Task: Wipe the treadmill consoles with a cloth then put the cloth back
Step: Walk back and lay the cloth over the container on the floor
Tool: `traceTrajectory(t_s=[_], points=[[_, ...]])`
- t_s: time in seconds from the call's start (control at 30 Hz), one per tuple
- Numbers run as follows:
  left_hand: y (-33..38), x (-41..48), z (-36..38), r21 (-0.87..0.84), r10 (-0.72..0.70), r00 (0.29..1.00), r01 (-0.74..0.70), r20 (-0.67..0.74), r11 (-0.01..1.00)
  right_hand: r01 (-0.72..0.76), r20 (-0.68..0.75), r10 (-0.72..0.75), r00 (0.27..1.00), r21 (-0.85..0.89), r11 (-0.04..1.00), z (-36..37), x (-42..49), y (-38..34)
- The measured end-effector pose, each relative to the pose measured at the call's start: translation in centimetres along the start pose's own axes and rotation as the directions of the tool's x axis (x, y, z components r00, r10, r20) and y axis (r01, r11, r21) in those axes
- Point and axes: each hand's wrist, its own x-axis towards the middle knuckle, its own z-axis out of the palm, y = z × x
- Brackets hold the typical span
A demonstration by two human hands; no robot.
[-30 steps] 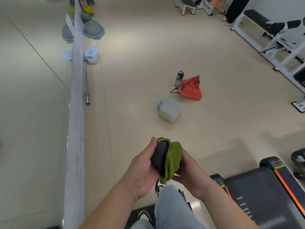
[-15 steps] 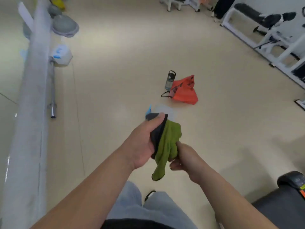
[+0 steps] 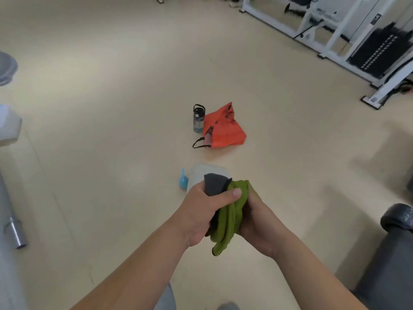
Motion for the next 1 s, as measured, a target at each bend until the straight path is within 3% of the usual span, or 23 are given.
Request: traceTrajectory(t_s=[0.17,0.27,0.33,0.5,0.63,0.83,1.0], points=[[2.6,9.7,-6.1,0.096,-0.133,0.989,0.126,0.069,0.987,0.059,-0.32,-0.025,0.947,0.096,0.994,-0.9,8.0,-0.5],[2.0,16.0,-10.0,0.268,-0.165,0.986,0.165,-0.022,0.949,0.152,-0.584,-0.023,0.811,0.172,0.973,-4.0,12.7,-0.1],[0.9,20.7,-12.2,0.365,-0.146,0.986,0.163,-0.076,0.916,0.201,-0.684,-0.047,0.728,0.147,0.968,-6.4,16.4,0.6],[-5.0,31.9,-15.1,0.662,-0.054,0.992,0.114,-0.11,0.741,0.294,-0.784,-0.138,0.606,0.06,0.954,-11.1,26.0,3.4],[-10.0,39.9,-17.4,0.772,0.135,0.985,-0.006,-0.103,0.636,0.288,-0.807,-0.196,0.556,-0.034,0.957,-15.8,33.0,7.2],[-16.3,48.2,-21.3,0.591,0.303,0.934,-0.138,-0.188,0.795,0.314,-0.811,-0.359,0.462,-0.229,0.921,-21.7,41.2,13.9],[-17.4,51.3,-24.6,0.323,0.217,0.96,-0.151,-0.178,0.934,0.249,-0.846,-0.352,0.401,-0.269,0.93,-25.4,44.0,17.7]])
